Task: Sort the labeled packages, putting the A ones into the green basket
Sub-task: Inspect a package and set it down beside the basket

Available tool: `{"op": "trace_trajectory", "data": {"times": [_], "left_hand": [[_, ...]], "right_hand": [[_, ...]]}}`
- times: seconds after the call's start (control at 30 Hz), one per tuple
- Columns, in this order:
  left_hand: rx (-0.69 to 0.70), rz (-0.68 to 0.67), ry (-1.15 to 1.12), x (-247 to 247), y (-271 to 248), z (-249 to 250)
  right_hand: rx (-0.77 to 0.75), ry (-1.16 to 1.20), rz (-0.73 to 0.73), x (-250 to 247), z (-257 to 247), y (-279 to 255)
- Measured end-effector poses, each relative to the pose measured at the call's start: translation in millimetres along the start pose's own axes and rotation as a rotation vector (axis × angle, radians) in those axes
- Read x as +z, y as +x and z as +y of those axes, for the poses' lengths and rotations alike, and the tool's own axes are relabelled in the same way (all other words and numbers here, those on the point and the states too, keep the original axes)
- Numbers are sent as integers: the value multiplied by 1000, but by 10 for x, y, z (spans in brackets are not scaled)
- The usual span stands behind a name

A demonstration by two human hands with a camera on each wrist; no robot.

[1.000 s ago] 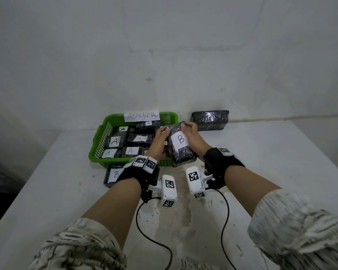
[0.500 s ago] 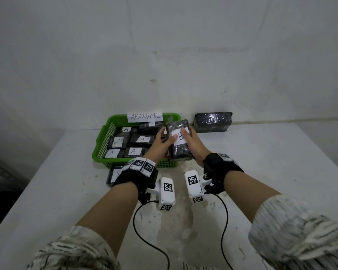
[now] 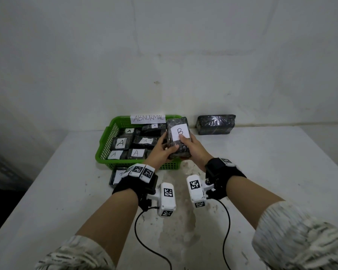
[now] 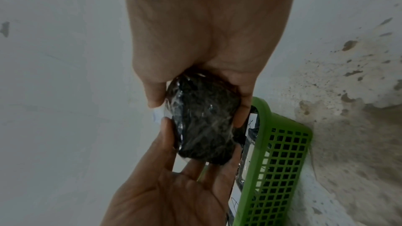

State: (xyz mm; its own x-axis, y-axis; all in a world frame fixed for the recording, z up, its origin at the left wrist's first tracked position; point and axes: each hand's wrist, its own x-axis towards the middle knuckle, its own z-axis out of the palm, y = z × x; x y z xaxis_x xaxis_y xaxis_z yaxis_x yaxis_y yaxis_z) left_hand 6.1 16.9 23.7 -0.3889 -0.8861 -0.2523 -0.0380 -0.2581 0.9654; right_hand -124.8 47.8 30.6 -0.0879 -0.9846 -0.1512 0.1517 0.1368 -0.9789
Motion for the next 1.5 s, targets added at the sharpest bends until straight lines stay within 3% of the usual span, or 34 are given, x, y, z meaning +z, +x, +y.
{"op": "trace_trajectory", "data": {"times": [0.17,0.27,0.37,0.47,0.63,0.83,0.97,1.17,1.33,1.5], "left_hand": [[-15,36,-37,-10,17,-11],[-9,76,25,28,28,38],[-1,31,-22,63,-9,121],[-21,-21,-120,39,3,124],[-37,124,-345,-95,20,96],[-134,13,-241,-131,-14,54],[-133,-10,-176,-108,-37,72],[-106,-15,0,-50,-37,139],[-18,88,76,18,3,180],[18,203,-47,3,23,185]], "right_hand": [[7,-3,-23,-35,56,27],[-134,-290,56,-80,110,50],[-241,-590,51,-99,124,41],[-272,-445,9,-77,6,-6],[-246,-180,72,-96,-197,-33],[-175,-371,123,-102,-94,75],[63,-131,-72,-19,-6,110],[-16,-201,-8,26,-14,81],[-28,-206,-10,20,-52,51],[57,-160,-75,56,-69,-34]]}}
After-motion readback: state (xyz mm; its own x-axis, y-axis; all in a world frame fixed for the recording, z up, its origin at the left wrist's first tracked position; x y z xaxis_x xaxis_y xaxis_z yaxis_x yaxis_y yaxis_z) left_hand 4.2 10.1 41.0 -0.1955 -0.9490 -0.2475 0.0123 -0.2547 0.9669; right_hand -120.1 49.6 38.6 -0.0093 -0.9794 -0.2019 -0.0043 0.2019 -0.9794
